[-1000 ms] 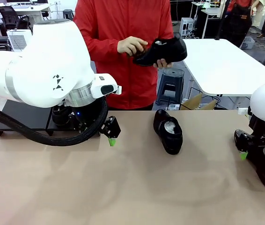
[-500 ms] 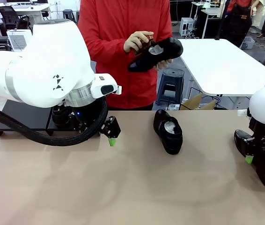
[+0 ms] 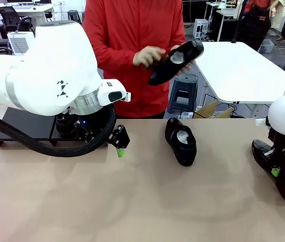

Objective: Organize the shoes by placing them on the stand.
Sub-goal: Pick up one Shoe and place it in the middle of the table.

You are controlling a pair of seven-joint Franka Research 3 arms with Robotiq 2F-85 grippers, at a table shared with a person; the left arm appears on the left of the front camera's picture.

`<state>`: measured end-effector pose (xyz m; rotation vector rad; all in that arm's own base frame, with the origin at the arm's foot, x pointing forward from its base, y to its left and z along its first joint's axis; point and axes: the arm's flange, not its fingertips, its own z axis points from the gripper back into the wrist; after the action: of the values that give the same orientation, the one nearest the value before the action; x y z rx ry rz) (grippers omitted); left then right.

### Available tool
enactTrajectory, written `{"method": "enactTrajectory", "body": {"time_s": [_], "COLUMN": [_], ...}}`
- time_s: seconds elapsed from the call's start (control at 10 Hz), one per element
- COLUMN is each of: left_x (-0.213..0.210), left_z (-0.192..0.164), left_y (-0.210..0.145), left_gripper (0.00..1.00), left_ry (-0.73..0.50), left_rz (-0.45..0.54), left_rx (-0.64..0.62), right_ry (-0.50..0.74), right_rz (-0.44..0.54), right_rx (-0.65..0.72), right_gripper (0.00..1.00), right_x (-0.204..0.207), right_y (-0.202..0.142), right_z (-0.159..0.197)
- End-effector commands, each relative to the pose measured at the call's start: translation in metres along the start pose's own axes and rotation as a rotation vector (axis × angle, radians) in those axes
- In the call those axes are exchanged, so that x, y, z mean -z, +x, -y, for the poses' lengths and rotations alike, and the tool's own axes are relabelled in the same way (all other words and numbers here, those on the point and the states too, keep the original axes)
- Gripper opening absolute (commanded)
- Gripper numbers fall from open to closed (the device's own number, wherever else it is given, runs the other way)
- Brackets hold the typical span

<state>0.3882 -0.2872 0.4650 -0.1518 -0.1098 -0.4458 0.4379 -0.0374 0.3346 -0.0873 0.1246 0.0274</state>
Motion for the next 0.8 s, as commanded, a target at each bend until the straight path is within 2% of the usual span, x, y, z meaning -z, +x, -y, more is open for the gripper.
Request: {"method": "enactTrajectory", "body": {"time_s": [0.0,0.3,0.5,0.7], "left_x": [-0.003,-0.003,-0.003,-0.003], "left_z": [-0.002,-0.002,-0.002,-0.002], "left_y": [0.000,0.000,0.000,0.000], "left_gripper": [1.00,1.00,1.00,1.00], "left_ry": [0.012,0.012,0.012,0.012], "left_rz": [-0.006,-0.006,-0.006,-0.006], "left_rx": [0.000,0.000,0.000,0.000], "right_ry": [-0.021,0.016,0.057,0.083], "right_rz": [0.008,0.017,0.089,0.170], "right_rx": [0.000,0.025,0.073,0.107], "right_gripper": [0.00,0.00,0.00,0.00], "right_x": [0.009,-0.006,-0.042,-0.082], "right_y": [0.002,-0.009,-0.030,-0.067], "right_z": [0.005,0.002,-0.004,-0.031]}}
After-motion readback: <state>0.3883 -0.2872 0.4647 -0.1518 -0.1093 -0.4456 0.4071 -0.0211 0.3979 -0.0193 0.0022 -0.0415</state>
